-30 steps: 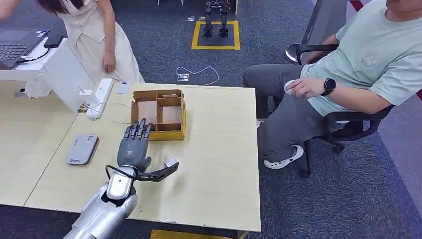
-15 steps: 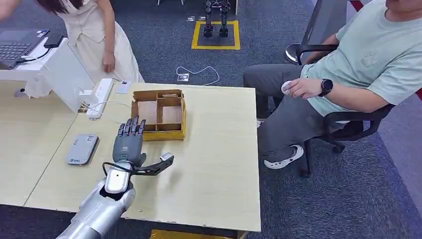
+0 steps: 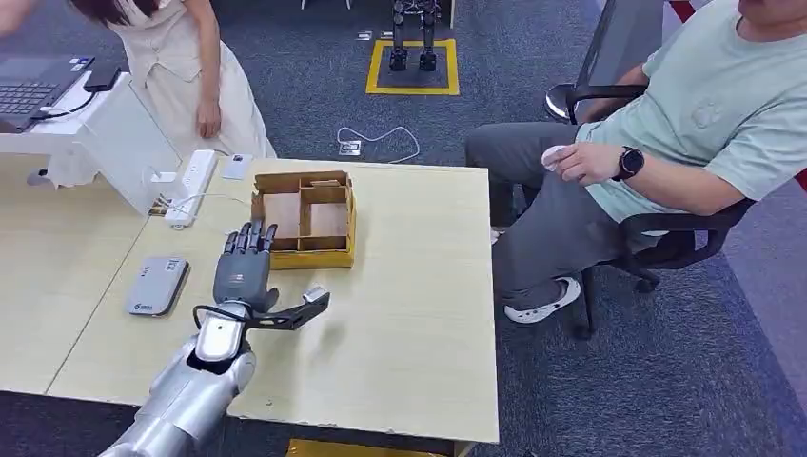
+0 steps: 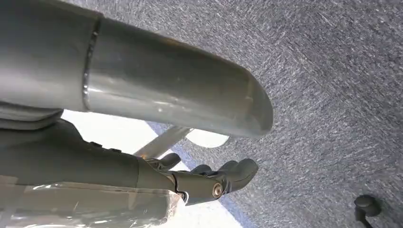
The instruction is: Pass the card to the sensor for recognition and then transmit it.
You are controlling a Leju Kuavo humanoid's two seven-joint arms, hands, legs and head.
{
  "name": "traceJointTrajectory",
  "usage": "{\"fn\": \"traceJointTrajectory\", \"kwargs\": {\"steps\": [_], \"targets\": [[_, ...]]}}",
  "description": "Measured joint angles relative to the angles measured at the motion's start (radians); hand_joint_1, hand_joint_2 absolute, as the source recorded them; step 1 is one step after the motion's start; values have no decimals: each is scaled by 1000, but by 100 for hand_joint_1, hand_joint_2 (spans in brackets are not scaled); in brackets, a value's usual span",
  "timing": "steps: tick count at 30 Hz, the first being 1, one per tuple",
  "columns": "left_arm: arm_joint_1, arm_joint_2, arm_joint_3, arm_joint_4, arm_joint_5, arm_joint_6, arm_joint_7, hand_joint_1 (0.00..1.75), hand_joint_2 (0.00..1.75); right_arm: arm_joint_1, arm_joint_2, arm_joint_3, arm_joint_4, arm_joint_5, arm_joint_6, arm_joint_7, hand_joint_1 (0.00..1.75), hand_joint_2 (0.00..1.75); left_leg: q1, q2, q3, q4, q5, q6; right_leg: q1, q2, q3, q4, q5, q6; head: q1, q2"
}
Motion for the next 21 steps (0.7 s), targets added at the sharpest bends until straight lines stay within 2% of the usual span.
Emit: {"fn": "traceJointTrajectory", "kwargs": {"steps": [2,5,13,21], "targets": [[2,-21,43,0,2,-1,-55,0,175,0,0,0,0,0,0,0,0,0,0,0,0,0,0,0,0,0,0,0,0,0,0,0],[5,-42,83,-7,2,-2,-80,0,175,0,0,0,0,0,0,0,0,0,0,0,0,0,0,0,0,0,0,0,0,0,0,0],[8,-63,131,-17,3,-2,-94,0,175,0,0,0,0,0,0,0,0,0,0,0,0,0,0,0,0,0,0,0,0,0,0,0],[13,-72,145,-32,2,-2,-100,0,175,0,0,0,0,0,0,0,0,0,0,0,0,0,0,0,0,0,0,0,0,0,0,0]]}}
